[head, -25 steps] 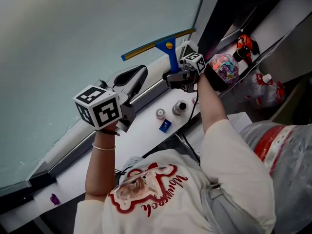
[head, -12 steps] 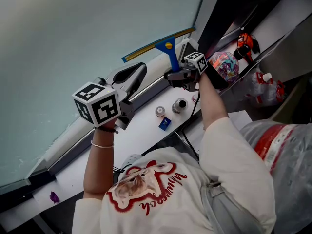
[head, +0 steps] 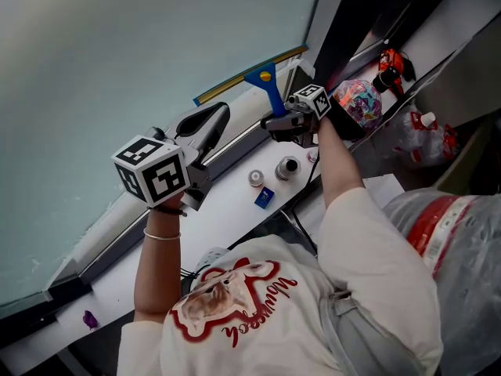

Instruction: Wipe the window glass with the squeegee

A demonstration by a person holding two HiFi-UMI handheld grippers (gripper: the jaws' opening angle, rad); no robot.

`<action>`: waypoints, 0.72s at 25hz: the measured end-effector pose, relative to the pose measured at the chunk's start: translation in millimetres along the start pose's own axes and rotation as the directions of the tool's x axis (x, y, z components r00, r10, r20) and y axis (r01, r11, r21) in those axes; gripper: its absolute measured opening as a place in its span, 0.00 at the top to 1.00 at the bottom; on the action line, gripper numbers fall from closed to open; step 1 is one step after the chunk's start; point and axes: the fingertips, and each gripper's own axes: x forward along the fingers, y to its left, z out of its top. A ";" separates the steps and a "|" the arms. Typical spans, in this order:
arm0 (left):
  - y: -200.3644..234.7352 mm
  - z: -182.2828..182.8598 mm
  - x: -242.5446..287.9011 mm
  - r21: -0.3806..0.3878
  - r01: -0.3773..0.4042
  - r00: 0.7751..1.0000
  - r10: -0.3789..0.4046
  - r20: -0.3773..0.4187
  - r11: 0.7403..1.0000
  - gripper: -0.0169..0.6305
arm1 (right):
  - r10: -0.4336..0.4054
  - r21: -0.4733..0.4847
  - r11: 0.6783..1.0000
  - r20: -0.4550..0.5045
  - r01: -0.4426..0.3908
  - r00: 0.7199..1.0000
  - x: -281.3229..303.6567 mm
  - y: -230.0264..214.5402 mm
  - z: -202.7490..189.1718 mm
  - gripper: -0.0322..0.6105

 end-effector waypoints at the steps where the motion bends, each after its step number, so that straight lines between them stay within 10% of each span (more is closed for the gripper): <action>1: 0.1 -0.4 -0.2 -0.001 0.000 1.000 0.000 0.000 1.000 0.97 | -0.003 0.004 1.000 0.001 0.003 1.000 -0.9 -0.6 -1.0 0.87; 18: 6.1 -6.8 -1.9 -0.023 -0.013 1.000 0.013 -0.003 1.000 0.97 | -0.032 0.073 0.997 0.042 0.028 0.999 -10.0 -11.6 -15.6 0.87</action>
